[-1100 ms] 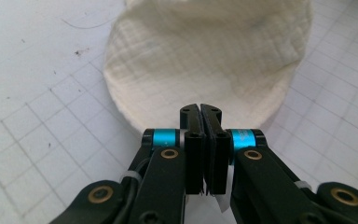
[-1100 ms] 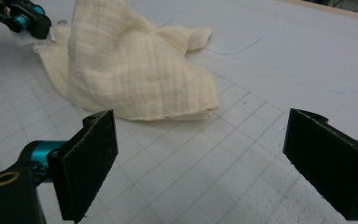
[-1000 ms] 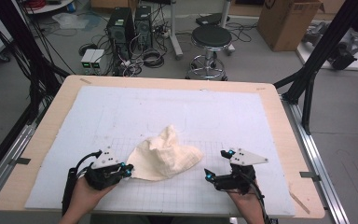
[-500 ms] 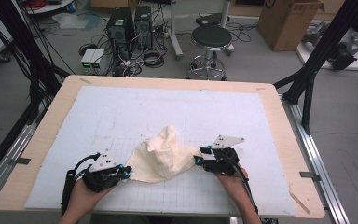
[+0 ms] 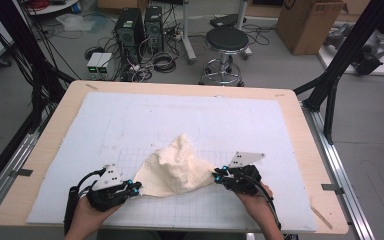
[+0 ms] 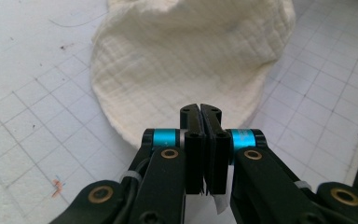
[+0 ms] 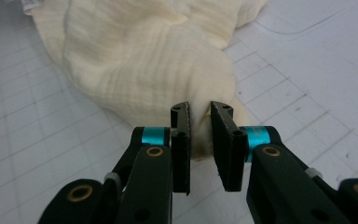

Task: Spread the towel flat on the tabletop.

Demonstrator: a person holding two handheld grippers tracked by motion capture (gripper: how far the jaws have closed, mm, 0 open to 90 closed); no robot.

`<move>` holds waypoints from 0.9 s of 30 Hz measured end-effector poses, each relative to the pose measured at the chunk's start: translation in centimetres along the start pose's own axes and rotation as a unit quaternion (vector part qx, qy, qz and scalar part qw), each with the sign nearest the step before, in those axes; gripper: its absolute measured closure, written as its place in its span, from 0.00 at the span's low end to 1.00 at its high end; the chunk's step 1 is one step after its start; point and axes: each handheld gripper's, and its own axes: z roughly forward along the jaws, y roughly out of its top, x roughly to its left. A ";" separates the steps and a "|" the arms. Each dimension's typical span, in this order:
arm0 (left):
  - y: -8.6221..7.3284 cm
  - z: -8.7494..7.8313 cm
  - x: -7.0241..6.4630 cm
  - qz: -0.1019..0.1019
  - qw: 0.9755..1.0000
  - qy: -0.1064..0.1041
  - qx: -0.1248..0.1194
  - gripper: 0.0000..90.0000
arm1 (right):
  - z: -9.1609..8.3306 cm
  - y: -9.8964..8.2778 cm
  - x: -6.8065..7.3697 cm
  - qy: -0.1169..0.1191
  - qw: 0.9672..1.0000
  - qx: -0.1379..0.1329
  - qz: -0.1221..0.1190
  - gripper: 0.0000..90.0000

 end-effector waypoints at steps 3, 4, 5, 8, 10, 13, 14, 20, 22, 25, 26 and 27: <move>0.2 -0.2 -0.4 0.001 1.000 -0.006 -0.007 0.98 | -1.3 -0.6 0.7 0.000 1.000 -0.004 0.003 0.87; 0.2 -0.2 -0.6 0.002 1.000 -0.008 -0.009 0.98 | -1.8 -0.9 0.9 -0.003 1.000 -0.007 0.002 0.87; 0.3 -0.4 -0.7 0.005 1.000 -0.007 -0.012 0.98 | -2.1 -1.0 1.1 -0.002 1.000 -0.009 0.002 0.87; 0.7 -0.7 -1.0 0.005 1.000 -0.011 -0.024 0.98 | -3.8 -1.6 1.5 -0.010 1.000 -0.019 0.008 0.86; 0.7 -0.9 -1.2 0.004 1.000 -0.016 -0.027 0.98 | -4.6 -2.0 1.7 -0.010 1.000 -0.020 0.013 0.85; 0.6 -1.0 -1.8 0.009 0.999 -0.023 -0.023 0.98 | -5.2 -2.8 2.3 -0.002 1.000 -0.011 0.017 0.85; 0.4 -1.0 -1.9 0.012 0.999 -0.026 -0.021 0.98 | -5.3 -3.2 2.6 0.000 1.000 -0.009 0.014 0.85; 0.2 -1.2 -2.2 0.005 0.998 -0.058 -0.020 0.81 | -5.4 -4.2 3.9 0.017 1.000 0.003 0.005 0.70; 0.5 -1.3 -1.9 -0.001 0.998 -0.061 -0.028 0.74 | -5.7 -3.8 3.9 0.017 1.000 -0.013 0.003 0.65; 1.8 -0.9 -0.9 -0.013 0.997 -0.059 -0.046 0.67 | -6.1 -2.9 3.3 0.013 0.999 -0.032 0.004 0.64; 2.3 -0.6 -0.5 -0.020 0.997 -0.059 -0.055 0.66 | -6.1 -2.4 2.9 0.009 0.999 -0.036 0.006 0.63; 2.9 -0.2 -0.1 -0.018 0.997 -0.058 -0.056 0.66 | -6.0 -2.0 2.4 0.006 0.999 -0.041 0.008 0.63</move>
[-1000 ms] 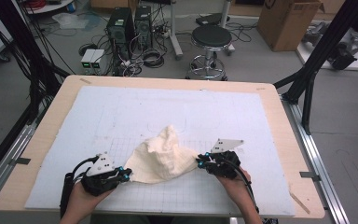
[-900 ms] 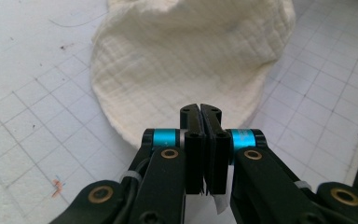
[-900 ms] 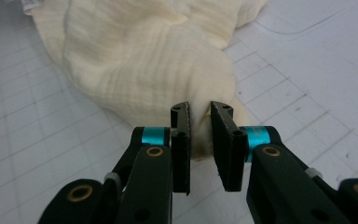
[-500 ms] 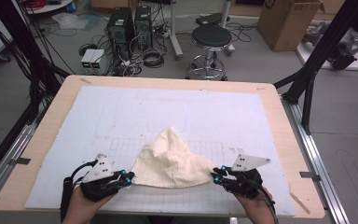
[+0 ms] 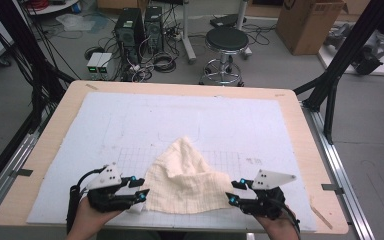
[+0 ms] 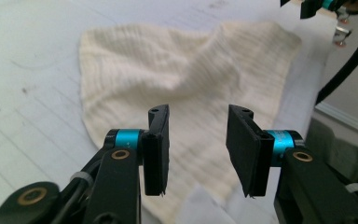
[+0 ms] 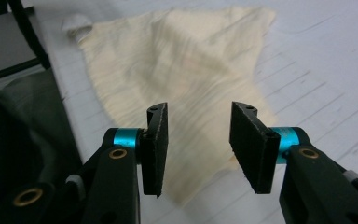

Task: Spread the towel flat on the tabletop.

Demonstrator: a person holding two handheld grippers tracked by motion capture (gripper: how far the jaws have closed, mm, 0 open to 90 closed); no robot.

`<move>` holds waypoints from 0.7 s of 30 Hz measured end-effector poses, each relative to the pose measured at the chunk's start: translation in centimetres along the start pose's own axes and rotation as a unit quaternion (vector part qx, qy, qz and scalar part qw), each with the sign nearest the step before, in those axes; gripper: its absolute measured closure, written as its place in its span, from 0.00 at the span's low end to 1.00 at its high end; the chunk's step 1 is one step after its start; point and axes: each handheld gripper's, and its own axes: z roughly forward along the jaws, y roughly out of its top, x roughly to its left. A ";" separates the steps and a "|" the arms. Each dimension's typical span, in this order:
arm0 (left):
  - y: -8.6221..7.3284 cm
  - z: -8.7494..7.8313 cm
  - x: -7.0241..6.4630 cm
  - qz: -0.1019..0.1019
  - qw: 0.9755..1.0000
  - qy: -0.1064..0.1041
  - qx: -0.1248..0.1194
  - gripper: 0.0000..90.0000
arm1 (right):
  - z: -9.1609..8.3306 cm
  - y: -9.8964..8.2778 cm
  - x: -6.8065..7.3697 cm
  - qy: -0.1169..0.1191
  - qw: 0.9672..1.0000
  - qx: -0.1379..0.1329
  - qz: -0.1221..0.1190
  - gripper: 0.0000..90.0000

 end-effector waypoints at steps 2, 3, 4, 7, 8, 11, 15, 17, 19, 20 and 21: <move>1.2 1.1 1.0 -0.004 1.000 0.009 -0.007 0.66 | 0.5 0.8 -1.0 -0.005 1.000 -0.007 0.002 0.63; 1.8 1.7 1.5 -0.005 1.000 0.018 -0.011 0.66 | 0.9 1.2 -1.5 -0.010 1.000 -0.009 0.005 0.63; 2.4 2.4 2.0 -0.008 1.000 0.025 -0.015 0.66 | 1.3 1.4 -2.0 -0.014 1.000 -0.013 0.005 0.63; 4.0 4.5 3.4 0.007 0.999 0.051 -0.009 0.66 | 2.7 1.9 -3.5 -0.019 1.000 -0.015 0.020 0.62; 4.6 5.5 4.0 0.011 0.998 0.059 -0.003 0.66 | 3.1 2.0 -3.8 -0.021 0.999 -0.014 0.020 0.61; 6.0 7.9 5.2 0.010 0.997 0.073 0.015 0.66 | 4.1 2.0 -4.6 -0.027 0.999 -0.001 0.019 0.60; 7.1 11.3 6.7 0.010 0.996 0.080 0.047 0.68 | 4.6 1.9 -5.2 -0.024 0.999 0.003 0.027 0.59; 7.3 12.9 7.3 0.005 0.995 0.079 0.065 0.68 | 4.8 1.7 -5.4 -0.018 0.999 0.004 0.029 0.59; 7.3 14.2 7.8 -0.007 0.994 0.074 0.075 0.69 | 5.0 1.5 -5.5 -0.010 0.999 0.004 0.037 0.58; 7.3 14.6 8.0 -0.009 0.994 0.074 0.081 0.69 | 5.1 1.5 -5.5 -0.011 0.999 0.006 0.037 0.58; 7.4 15.2 8.2 -0.010 0.993 0.074 0.088 0.69 | 5.1 1.4 -5.5 -0.010 0.999 0.005 0.035 0.57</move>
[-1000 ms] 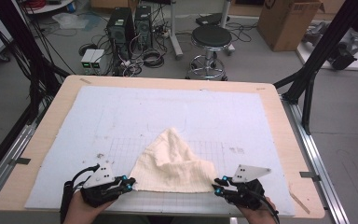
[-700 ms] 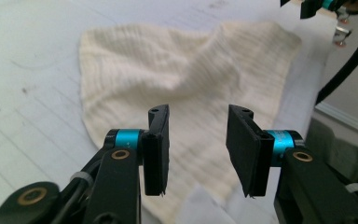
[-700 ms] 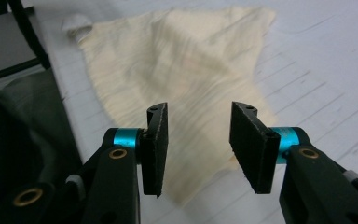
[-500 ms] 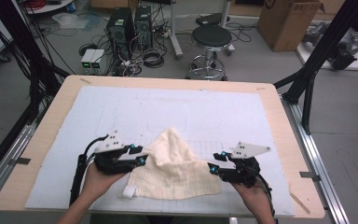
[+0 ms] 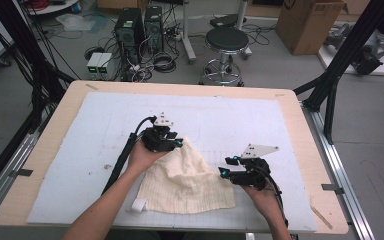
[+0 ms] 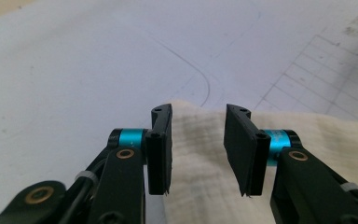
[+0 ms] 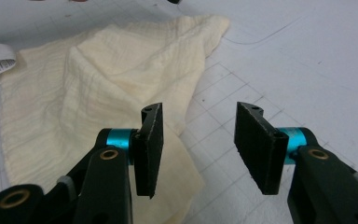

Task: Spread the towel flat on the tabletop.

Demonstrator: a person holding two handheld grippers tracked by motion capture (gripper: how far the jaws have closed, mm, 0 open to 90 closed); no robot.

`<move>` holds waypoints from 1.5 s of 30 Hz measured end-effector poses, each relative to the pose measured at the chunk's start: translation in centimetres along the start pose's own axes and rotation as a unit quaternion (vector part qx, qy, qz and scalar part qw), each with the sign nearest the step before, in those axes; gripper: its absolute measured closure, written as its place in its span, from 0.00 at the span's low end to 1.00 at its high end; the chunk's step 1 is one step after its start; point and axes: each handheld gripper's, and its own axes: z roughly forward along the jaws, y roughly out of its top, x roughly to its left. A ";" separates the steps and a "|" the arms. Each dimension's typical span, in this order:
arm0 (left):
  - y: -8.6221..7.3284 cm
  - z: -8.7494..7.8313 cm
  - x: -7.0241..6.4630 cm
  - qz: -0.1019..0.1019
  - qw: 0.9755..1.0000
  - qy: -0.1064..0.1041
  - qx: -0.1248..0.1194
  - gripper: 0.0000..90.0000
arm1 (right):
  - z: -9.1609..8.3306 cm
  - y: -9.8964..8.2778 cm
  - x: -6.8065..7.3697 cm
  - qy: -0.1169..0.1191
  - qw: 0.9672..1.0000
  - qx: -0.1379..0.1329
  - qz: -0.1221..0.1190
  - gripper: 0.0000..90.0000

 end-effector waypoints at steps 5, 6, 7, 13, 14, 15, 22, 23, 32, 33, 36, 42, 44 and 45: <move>-0.1 1.9 0.7 -0.023 0.999 0.012 0.031 0.64 | 0.3 -0.2 -0.2 0.011 1.000 0.004 0.003 0.56; -0.3 2.1 0.9 -0.023 0.999 0.014 0.041 0.64 | 0.4 -0.2 -0.2 0.017 1.000 0.010 0.004 0.56; -0.5 2.3 1.0 -0.024 0.998 0.015 0.048 0.64 | 0.6 -0.3 -0.2 0.018 1.000 0.012 0.003 0.55; -0.7 2.6 0.4 -0.005 0.998 0.022 0.057 0.80 | 0.9 -0.4 -0.2 0.047 0.999 0.023 0.002 0.57; -0.7 2.6 0.3 -0.003 0.998 0.022 0.058 0.82 | 1.0 -0.4 -0.1 0.047 0.999 0.025 0.003 0.57; -0.6 2.6 0.1 -0.003 0.998 0.019 0.058 0.87 | 1.0 -0.4 -0.1 0.048 0.999 0.027 0.002 0.59; -0.6 1.8 -0.1 0.021 0.997 0.034 0.070 0.96 | 1.3 -0.7 0.4 0.071 0.996 0.058 -0.008 0.81; -0.5 1.5 0.0 0.018 0.997 0.034 0.065 0.96 | 1.3 -0.7 0.5 0.073 0.995 0.064 -0.013 0.84; -1.0 -3.8 0.8 -0.001 0.999 0.031 0.014 0.96 | -0.1 -0.6 1.9 0.072 0.996 0.047 -0.031 0.96; -1.2 -4.5 0.8 0.001 0.999 0.032 0.009 0.96 | -0.4 -0.5 2.2 0.070 0.996 0.044 -0.039 0.96; -2.1 -6.4 0.6 0.007 0.999 0.032 -0.003 0.96 | -1.0 -0.6 3.2 0.071 0.995 0.045 -0.053 0.98; -4.5 -8.3 0.1 0.016 0.999 0.036 0.001 0.96 | -0.3 -0.1 3.7 0.068 0.995 0.047 -0.059 0.76; -4.9 -8.4 0.3 0.011 0.999 0.038 -0.002 0.96 | 0.5 0.5 2.7 0.055 0.997 0.040 -0.043 0.63; -5.0 -8.4 0.3 0.008 0.999 0.038 -0.003 0.96 | 0.9 0.7 2.2 0.047 0.997 0.041 -0.037 0.60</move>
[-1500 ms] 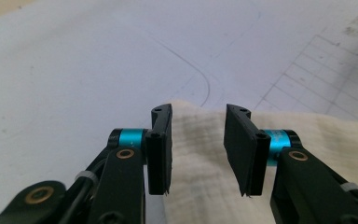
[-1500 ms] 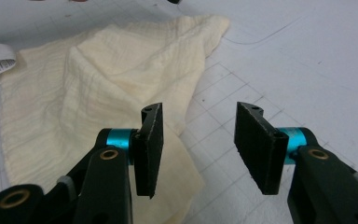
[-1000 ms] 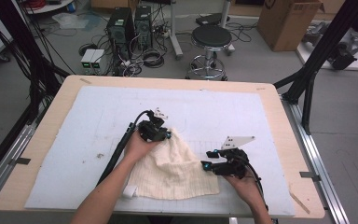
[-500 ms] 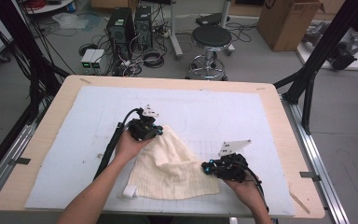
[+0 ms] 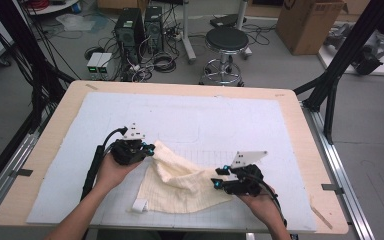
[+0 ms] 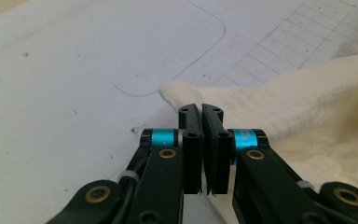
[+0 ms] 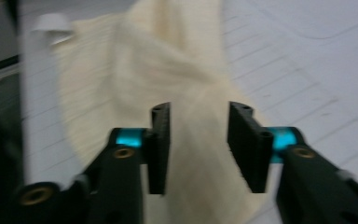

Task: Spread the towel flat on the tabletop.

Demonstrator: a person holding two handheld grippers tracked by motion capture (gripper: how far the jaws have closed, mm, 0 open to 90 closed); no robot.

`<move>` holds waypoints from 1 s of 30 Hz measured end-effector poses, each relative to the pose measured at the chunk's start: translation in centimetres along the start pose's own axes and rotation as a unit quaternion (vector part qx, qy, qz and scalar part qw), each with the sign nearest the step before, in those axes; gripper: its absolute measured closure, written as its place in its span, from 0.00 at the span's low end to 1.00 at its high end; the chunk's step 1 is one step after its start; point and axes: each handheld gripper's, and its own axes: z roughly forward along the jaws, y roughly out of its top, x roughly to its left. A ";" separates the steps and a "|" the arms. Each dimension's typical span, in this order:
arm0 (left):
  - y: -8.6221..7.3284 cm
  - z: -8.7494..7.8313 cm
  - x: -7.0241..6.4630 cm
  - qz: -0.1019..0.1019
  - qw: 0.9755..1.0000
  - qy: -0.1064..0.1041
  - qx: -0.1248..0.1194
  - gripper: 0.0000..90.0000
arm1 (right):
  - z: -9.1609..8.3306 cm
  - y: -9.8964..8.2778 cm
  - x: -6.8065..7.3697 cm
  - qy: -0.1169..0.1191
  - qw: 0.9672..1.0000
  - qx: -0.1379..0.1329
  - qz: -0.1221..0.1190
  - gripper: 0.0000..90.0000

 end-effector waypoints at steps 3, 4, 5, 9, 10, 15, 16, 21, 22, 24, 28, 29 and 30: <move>-0.1 0.2 0.2 -0.005 1.000 -0.004 -0.002 0.96 | 1.3 0.4 -1.6 0.006 1.000 -0.002 0.026 0.47; -0.2 0.2 0.3 -0.004 1.000 -0.004 -0.004 0.96 | 1.7 0.4 -1.9 0.015 1.000 -0.001 0.026 0.48; -0.2 0.3 0.3 -0.005 1.000 -0.004 -0.006 0.96 | 2.2 0.4 -2.2 0.015 1.000 0.004 0.027 0.48; -0.3 0.3 0.4 -0.008 1.000 -0.008 -0.005 0.96 | 3.1 0.3 -2.4 0.049 0.998 0.031 0.023 0.76; -0.3 0.3 0.4 -0.010 1.000 -0.007 -0.005 0.96 | 3.0 0.3 -2.2 0.057 0.998 0.034 0.017 0.85; -0.6 -0.1 0.5 -0.011 1.000 -0.005 -0.008 0.96 | 1.5 0.4 -1.1 0.044 0.999 0.028 -0.001 0.95; -0.7 -0.4 0.6 -0.014 1.000 -0.003 -0.010 0.96 | 1.2 0.3 -0.9 0.042 0.999 0.026 -0.004 0.95; -1.9 -1.8 0.7 -0.028 0.999 0.004 -0.016 0.96 | -0.9 -0.6 1.5 0.030 0.999 0.021 -0.020 0.95; -2.2 -2.0 0.7 -0.029 0.999 0.003 -0.017 0.96 | -1.2 -0.9 2.1 0.032 0.999 0.023 -0.024 0.95; -2.9 -2.6 0.7 -0.034 0.999 0.005 -0.018 0.96 | -1.6 -1.6 3.2 0.032 0.999 0.025 -0.033 0.95; -3.9 -3.4 0.5 -0.033 0.999 0.003 -0.016 0.96 | -1.9 -2.5 5.3 0.038 0.998 0.035 -0.047 0.95; -4.2 -3.4 0.4 -0.033 0.999 0.004 -0.015 0.96 | -1.9 -2.6 5.7 0.038 0.997 0.041 -0.049 0.94; -4.3 -3.5 0.3 -0.035 0.999 0.006 -0.015 0.96 | -1.9 -2.6 5.9 0.039 0.997 0.043 -0.052 0.93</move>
